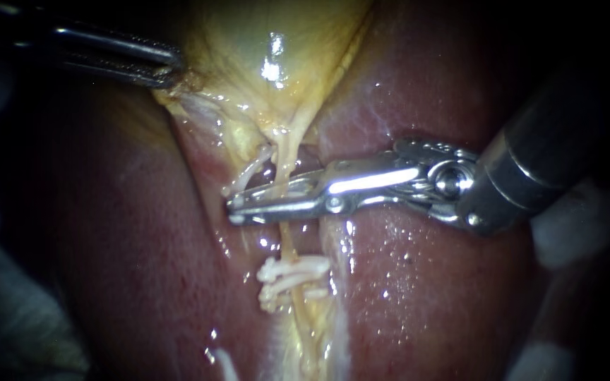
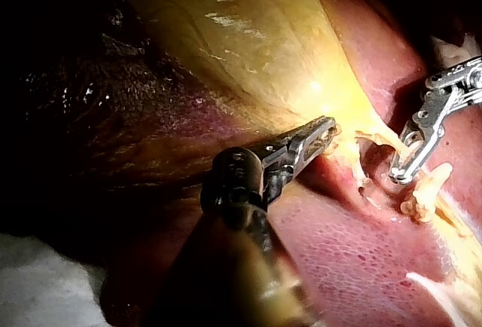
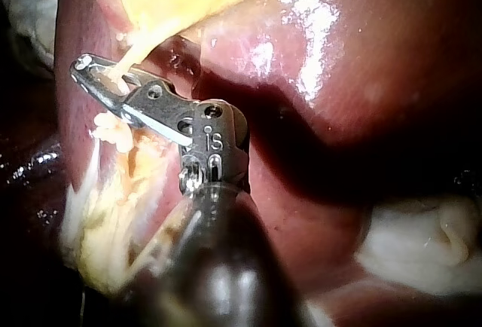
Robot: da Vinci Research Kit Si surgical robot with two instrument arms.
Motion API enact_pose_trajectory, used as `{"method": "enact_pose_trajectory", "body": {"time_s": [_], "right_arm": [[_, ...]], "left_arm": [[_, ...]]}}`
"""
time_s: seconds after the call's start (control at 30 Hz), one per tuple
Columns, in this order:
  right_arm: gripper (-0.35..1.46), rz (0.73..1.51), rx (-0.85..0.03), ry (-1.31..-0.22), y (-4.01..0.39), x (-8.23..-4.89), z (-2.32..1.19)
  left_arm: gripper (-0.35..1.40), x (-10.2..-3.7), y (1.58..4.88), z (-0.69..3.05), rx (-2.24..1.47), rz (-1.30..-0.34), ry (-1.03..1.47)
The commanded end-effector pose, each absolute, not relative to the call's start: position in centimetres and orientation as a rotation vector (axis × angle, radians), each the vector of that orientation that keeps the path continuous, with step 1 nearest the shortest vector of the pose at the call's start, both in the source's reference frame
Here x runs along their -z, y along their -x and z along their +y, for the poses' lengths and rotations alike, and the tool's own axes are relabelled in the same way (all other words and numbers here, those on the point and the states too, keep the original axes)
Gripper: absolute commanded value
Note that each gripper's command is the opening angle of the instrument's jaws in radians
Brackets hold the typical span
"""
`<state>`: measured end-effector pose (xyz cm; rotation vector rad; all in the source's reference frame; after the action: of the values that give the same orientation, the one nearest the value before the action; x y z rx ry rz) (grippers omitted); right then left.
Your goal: Going back third clip right tube
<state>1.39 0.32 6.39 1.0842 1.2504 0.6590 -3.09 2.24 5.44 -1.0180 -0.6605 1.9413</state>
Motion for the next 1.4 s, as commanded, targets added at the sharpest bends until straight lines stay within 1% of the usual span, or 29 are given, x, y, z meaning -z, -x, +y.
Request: {"method": "enact_pose_trajectory", "body": {"time_s": [0.03,0.07,0.1,0.17,0.2,0.33,0.47,0.67,0.77,0.83,0.93,1.03,1.1,1.4], "right_arm": [[-0.02,1.251,-0.659,-1.085,-1.4,-6.39,0.32],[0.13,1.251,-0.659,-1.084,-1.42,-6.4,0.31],[0.23,1.254,-0.657,-1.077,-1.43,-6.4,0.3],[0.38,1.258,-0.663,-1.06,-1.48,-6.42,0.28],[0.42,1.264,-0.659,-1.045,-1.5,-6.43,0.27],[0.47,1.277,-0.681,-0.99,-1.57,-6.49,0.23],[0.5,1.29,-0.736,-0.906,-1.59,-6.56,0.21],[0.5,1.292,-0.81,-0.827,-1.53,-6.71,0.27],[0.5,1.278,-0.841,-0.789,-1.45,-6.8,0.3],[0.5,1.245,-0.848,-0.771,-1.4,-6.85,0.32],[0.5,1.202,-0.829,-0.782,-1.33,-6.89,0.35],[0.5,1.198,-0.814,-0.785,-1.26,-6.89,0.34],[0.5,1.208,-0.782,-0.766,-1.21,-6.87,0.33],[0.5,1.281,-0.539,-0.608,-0.83,-6.65,0.32]], "left_arm": [[-0.35,-5.44,3.09,2.24,-1.941,-0.661,1.018],[-0.35,-5.44,3.09,2.24,-1.941,-0.661,1.018],[-0.35,-5.44,3.09,2.24,-1.941,-0.661,1.018],[-0.35,-5.45,3.09,2.24,-1.936,-0.663,1.015],[-0.35,-5.45,3.08,2.24,-1.937,-0.663,1.015],[-0.35,-5.45,3.08,2.24,-1.937,-0.664,1.016],[-0.35,-5.45,3.08,2.24,-1.937,-0.663,1.016],[-0.35,-5.46,3.08,2.24,-1.932,-0.665,1.013],[-0.35,-5.46,3.08,2.23,-1.932,-0.665,1.013],[-0.35,-5.46,3.08,2.23,-1.932,-0.664,1.013],[-0.35,-5.46,3.08,2.23,-1.932,-0.664,1.013],[-0.35,-5.46,3.08,2.23,-1.932,-0.664,1.013],[-0.35,-5.46,3.08,2.23,-1.932,-0.664,1.013],[-0.35,-5.46,3.04,2.22,-1.934,-0.666,1.014]]}}
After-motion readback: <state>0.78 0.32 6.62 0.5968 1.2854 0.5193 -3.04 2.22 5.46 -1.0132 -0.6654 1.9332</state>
